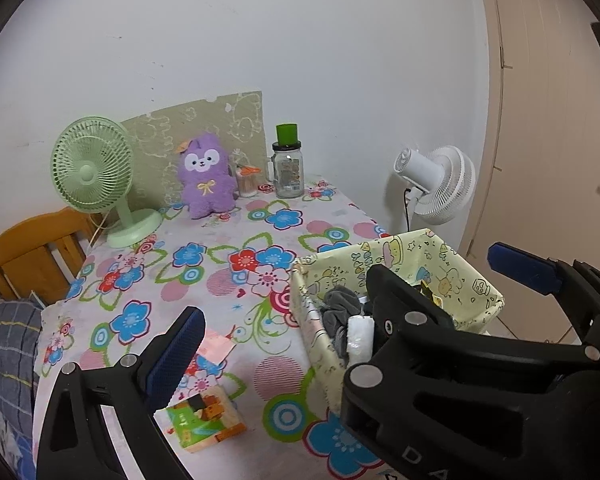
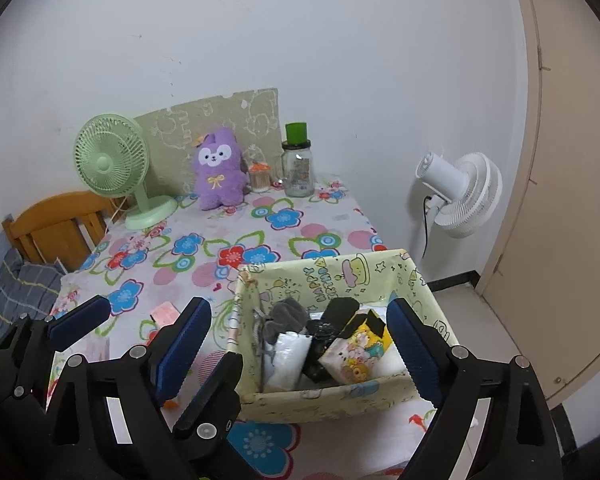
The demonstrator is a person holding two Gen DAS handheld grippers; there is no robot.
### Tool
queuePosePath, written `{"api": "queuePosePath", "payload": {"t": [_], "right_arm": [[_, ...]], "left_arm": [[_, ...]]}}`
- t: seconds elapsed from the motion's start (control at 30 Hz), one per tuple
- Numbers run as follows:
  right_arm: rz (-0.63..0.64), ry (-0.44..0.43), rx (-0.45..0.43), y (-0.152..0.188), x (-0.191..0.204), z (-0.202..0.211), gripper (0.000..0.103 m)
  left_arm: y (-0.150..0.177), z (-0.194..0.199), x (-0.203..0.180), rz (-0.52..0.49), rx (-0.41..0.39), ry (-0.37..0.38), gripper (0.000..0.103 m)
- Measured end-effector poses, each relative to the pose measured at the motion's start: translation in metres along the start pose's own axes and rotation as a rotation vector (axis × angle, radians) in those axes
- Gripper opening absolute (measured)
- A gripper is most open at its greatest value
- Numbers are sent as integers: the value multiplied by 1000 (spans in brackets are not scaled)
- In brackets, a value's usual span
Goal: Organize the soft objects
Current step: 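Withdraw both grippers from the box toward the remaining table items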
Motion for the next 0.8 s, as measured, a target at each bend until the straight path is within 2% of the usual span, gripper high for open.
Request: {"api": "queuePosePath", "payload": {"t": [0.17,0.4,0.8], "right_arm": [[17,15,-43,4,16,13,99],[34,11,-65,14,39,22,101],[81,-63,-70,37,84,19,101]], "left_arm": [[8,13,13,8,-16,0,101],[21,25,31,10,-26,-14,101],[52,35,68,28,-10,-70,101]]}}
Point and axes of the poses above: each gripper's, at about its wrist camera, not at the fingertips, and z roughly against the way its jaws point, x to its left, y to its underside, the point moved 3 cm from there along -z, roughly the way its jaws point, and after that the axes turned 7 degrees about -z, right-handed, at the moved point
